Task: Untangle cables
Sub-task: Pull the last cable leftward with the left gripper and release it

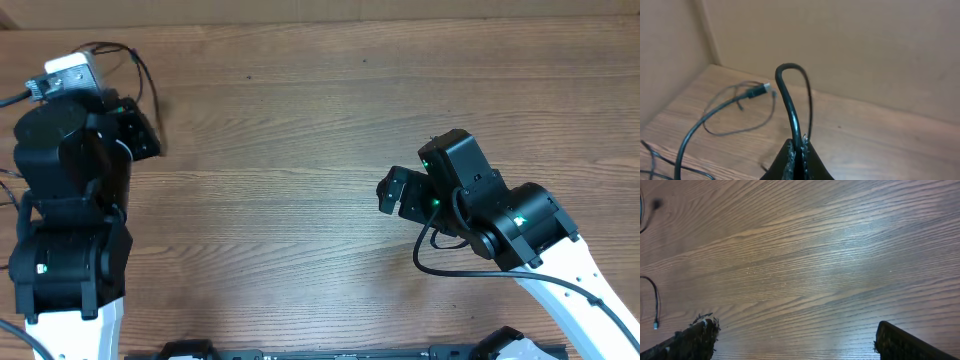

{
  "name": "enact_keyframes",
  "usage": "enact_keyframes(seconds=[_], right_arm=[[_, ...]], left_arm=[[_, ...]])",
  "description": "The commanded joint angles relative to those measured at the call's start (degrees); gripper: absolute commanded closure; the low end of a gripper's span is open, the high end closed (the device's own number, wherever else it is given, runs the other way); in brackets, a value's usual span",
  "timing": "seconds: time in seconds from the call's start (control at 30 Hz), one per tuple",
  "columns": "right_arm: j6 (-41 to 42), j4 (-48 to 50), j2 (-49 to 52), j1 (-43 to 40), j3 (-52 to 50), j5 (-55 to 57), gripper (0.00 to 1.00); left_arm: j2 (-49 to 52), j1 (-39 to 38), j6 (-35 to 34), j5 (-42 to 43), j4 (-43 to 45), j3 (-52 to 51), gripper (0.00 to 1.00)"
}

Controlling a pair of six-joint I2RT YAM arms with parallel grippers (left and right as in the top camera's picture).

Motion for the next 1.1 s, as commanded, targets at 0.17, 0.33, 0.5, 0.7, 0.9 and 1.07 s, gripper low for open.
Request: enact_keyframes(seconds=[0.17,0.33,0.5,0.7,0.9,1.07], right_arm=[[-0.02,0.22,-0.04,-0.17,1.05,0.85,0.00],[-0.02,0.22,-0.04,-0.17,1.05,0.85,0.00],[-0.02,0.22,-0.02,-0.17,1.05,0.85,0.00],[-0.02,0.22,-0.04,-0.17,1.05,0.85,0.00],[-0.02,0.24,-0.04,-0.17,1.05,0.85,0.00],[-0.02,0.22,-0.04,-0.17,1.05,0.85,0.00]], left_arm=[[4.48,0.20,-1.38,10.78,-2.91,0.66,0.95],[4.09,0.22,-2.08,18.49,-1.49,1.62,0.96],[1.46,0.22,-3.26,11.19,-7.06,7.54,0.96],[-0.28,0.22,-3.23,8.50,-18.86,20.81,0.96],[-0.35,0.22,-5.73,-3.65,-23.41,24.87,0.96],[2.12,0.22,-10.67,-21.22,-26.25,24.81,0.95]])
